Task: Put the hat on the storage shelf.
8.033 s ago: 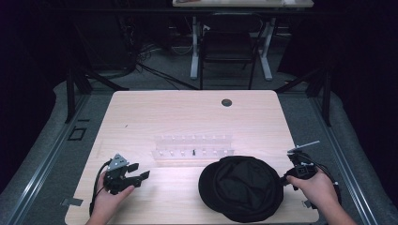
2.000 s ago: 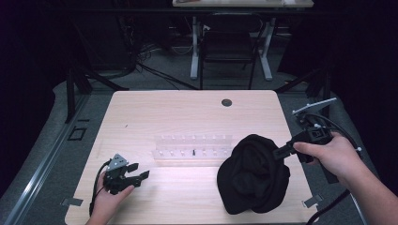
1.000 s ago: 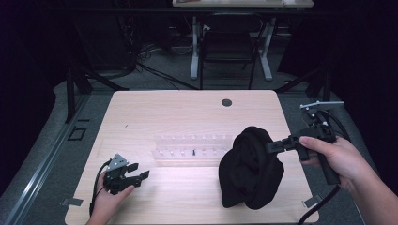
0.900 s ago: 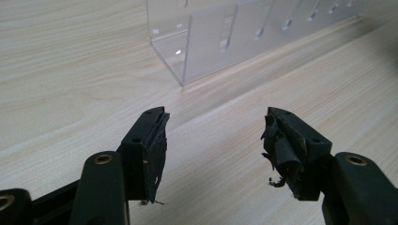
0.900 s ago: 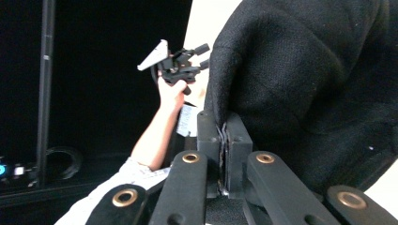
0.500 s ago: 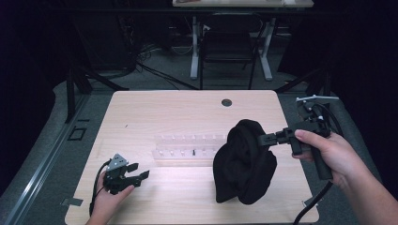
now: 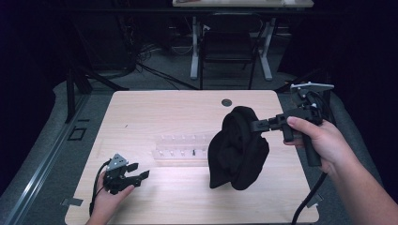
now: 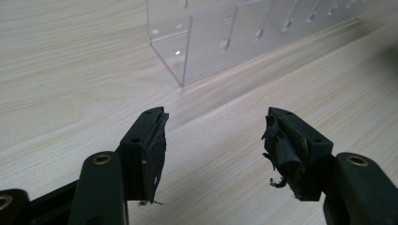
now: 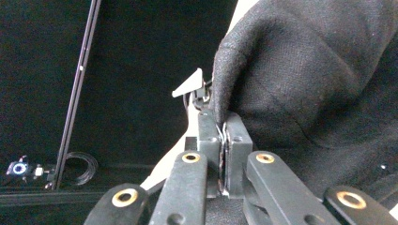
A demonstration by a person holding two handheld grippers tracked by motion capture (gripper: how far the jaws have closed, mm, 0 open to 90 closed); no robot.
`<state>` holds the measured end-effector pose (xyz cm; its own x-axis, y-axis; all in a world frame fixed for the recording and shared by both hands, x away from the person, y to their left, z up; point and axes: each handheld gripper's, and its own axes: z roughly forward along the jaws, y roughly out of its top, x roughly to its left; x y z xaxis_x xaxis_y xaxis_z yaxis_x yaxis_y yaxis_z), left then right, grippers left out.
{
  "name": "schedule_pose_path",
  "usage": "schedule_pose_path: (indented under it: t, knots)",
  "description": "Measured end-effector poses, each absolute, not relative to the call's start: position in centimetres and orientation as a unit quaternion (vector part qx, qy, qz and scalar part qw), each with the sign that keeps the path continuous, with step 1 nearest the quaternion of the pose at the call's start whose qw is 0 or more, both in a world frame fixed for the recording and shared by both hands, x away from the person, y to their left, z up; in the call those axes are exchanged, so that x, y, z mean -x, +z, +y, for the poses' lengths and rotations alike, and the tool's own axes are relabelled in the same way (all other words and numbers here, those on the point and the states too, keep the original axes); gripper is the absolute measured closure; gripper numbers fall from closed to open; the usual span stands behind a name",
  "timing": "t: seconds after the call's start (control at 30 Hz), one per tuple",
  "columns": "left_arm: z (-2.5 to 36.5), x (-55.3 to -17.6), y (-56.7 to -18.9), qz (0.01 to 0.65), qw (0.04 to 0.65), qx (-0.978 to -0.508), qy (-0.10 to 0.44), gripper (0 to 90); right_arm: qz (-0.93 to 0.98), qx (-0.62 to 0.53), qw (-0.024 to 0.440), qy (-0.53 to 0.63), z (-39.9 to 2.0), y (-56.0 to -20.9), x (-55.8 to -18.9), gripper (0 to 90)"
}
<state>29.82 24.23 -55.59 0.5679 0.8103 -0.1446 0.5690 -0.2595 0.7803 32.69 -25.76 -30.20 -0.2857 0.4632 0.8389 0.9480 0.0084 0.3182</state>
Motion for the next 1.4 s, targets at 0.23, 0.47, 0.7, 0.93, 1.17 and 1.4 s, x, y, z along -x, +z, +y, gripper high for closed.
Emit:
schedule_pose_path:
  t: [0.23,0.47,0.7,0.93,1.17,1.4]
  knots:
    - [24.3,-29.9,-55.6,0.446,0.416,-0.780,0.142,38.4,-0.660,0.537,0.255,-0.459,-25.1,-30.4,-34.4,88.3]
    - [24.4,-29.9,-55.6,0.448,0.421,-0.776,0.140,38.0,-0.655,0.540,0.243,-0.469,-24.7,-30.3,-35.7,88.3]
    - [24.4,-29.9,-55.6,0.447,0.421,-0.777,0.138,38.0,-0.649,0.541,0.234,-0.480,-24.6,-30.3,-36.7,88.3]
    - [24.3,-29.9,-55.6,0.445,0.423,-0.777,0.139,38.0,-0.648,0.542,0.229,-0.484,-24.1,-30.7,-37.5,88.3]
    - [24.3,-29.9,-55.6,0.445,0.424,-0.776,0.138,38.0,-0.648,0.542,0.226,-0.485,-23.3,-31.0,-38.3,88.3]
    - [24.4,-29.9,-55.5,0.445,0.423,-0.777,0.137,38.0,-0.649,0.536,0.222,-0.492,-22.2,-31.0,-39.0,88.4]
